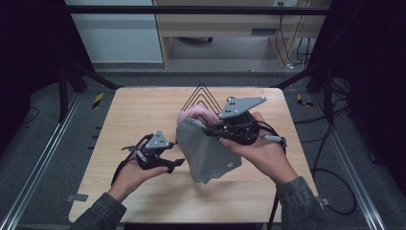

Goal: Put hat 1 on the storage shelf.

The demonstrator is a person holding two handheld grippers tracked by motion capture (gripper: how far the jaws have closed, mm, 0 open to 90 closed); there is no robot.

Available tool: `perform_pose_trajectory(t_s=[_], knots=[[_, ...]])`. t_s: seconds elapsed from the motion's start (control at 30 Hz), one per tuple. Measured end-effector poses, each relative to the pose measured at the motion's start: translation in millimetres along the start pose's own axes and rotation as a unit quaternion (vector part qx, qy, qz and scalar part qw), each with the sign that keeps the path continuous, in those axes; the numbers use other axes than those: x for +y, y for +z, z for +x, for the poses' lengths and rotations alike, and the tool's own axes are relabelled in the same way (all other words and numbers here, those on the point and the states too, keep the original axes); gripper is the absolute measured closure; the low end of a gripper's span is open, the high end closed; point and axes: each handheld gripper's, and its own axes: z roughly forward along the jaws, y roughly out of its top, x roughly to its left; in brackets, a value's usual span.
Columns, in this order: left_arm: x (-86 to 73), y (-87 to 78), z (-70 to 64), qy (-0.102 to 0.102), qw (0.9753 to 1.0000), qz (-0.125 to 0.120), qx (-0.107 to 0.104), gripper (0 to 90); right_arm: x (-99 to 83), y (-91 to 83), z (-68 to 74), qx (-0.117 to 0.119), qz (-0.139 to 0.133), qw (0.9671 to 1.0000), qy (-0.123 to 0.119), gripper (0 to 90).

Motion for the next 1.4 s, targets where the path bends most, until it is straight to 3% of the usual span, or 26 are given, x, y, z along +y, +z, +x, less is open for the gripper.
perform_pose_trajectory(t_s=[0.13,0.27,0.43,0.5,0.7,0.8,0.93,1.1,1.4], knots=[[8.0,0.2,3.2,-0.004,0.9998,-0.021,-0.004,34.2,-0.2,1.8,2.1,0.004,0.002,1.0000,0.000,85.3],[11.2,5.1,5.5,-0.013,0.9989,-0.035,-0.027,56.4,-4.0,4.9,1.0,0.005,0.008,0.9999,0.003,85.3],[14.1,4.7,4.8,-0.016,0.9991,-0.031,-0.025,81.9,-14.7,5.1,-6.3,-0.007,0.015,0.9997,0.017,85.3],[18.7,-0.9,3.8,-0.016,0.9993,-0.025,-0.021,86.0,-20.8,3.1,-10.7,-0.014,0.018,0.9995,0.022,85.2],[57.1,-34.9,-1.1,0.025,0.9997,0.000,-0.002,86.7,-31.1,-11.0,-28.1,-0.038,0.010,0.9984,0.041,85.2],[82.1,-49.8,-0.2,0.049,0.9986,0.008,0.017,86.6,-25.2,-20.0,-37.0,-0.045,-0.010,0.9979,0.045,85.2],[112.4,-65.9,6.3,0.067,0.9970,-0.001,0.039,86.6,-7.2,-33.1,-50.1,-0.055,-0.041,0.9963,0.052,85.2],[140.3,-81.6,15.3,0.067,0.9963,-0.021,0.049,86.6,20.9,-50.1,-62.6,-0.066,-0.071,0.9941,0.048,85.2],[168.0,-90.8,23.3,0.072,0.9945,-0.037,0.067,86.7,49.5,-62.2,-76.6,-0.084,-0.083,0.9922,0.037,85.3]])
